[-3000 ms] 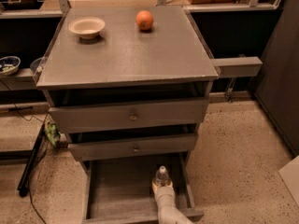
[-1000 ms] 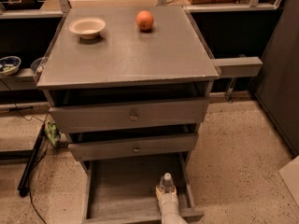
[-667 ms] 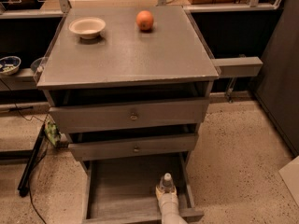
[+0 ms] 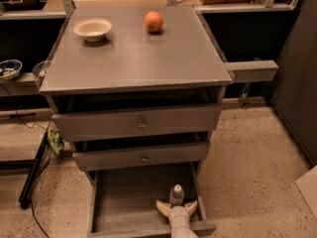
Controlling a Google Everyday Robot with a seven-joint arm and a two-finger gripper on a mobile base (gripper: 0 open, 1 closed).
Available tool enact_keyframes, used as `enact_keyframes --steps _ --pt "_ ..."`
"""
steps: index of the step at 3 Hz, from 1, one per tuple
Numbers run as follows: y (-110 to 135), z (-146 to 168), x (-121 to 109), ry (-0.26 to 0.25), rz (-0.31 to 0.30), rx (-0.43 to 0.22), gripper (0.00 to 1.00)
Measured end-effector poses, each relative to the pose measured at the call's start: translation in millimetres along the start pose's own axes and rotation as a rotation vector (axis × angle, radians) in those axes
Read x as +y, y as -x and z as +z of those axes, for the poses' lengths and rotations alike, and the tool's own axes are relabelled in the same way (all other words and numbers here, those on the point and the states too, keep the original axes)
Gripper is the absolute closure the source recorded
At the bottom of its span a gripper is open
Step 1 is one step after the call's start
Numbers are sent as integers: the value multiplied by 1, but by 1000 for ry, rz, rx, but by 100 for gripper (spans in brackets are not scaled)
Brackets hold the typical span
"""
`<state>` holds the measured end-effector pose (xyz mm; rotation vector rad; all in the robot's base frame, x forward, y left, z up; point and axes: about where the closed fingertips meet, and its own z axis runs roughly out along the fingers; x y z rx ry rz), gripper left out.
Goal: Place blue plastic bottle into bottom drawer
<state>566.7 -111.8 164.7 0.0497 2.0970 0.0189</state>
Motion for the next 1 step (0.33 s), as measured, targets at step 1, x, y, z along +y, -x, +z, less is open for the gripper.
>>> enact_keyframes --steps 1 --pt "0 0 0 0 0 0 0"
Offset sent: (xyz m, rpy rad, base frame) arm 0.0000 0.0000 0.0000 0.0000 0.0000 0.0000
